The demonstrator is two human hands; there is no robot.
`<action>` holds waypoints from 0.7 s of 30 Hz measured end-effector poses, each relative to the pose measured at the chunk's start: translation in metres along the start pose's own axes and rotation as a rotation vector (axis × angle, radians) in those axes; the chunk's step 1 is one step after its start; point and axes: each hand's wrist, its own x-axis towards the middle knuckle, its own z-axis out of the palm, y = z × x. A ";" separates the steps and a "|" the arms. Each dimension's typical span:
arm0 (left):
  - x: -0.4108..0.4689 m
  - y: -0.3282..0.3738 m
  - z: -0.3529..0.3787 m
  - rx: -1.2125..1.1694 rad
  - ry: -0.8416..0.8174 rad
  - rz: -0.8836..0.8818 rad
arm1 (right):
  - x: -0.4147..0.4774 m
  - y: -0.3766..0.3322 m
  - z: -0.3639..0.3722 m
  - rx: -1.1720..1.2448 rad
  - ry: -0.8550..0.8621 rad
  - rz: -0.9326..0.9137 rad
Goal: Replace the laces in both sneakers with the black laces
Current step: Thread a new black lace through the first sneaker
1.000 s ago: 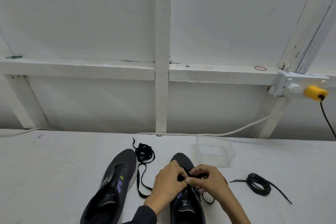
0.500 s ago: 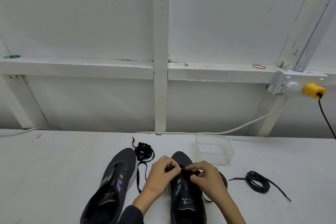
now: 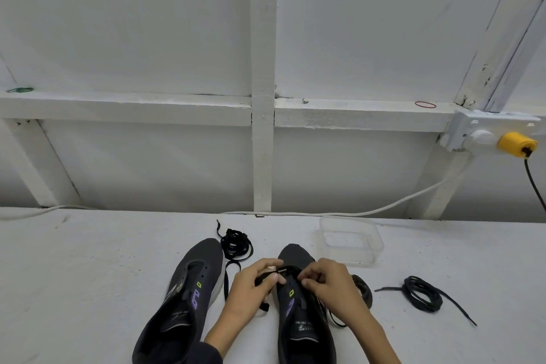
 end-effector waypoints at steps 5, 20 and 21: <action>-0.004 -0.001 0.000 0.076 0.029 0.018 | 0.006 -0.001 0.005 0.035 -0.004 0.026; -0.001 0.011 0.004 0.406 0.068 0.106 | 0.002 0.005 0.018 0.318 0.055 0.034; 0.000 0.015 0.004 0.435 0.065 0.108 | 0.001 0.005 0.019 0.336 0.064 0.038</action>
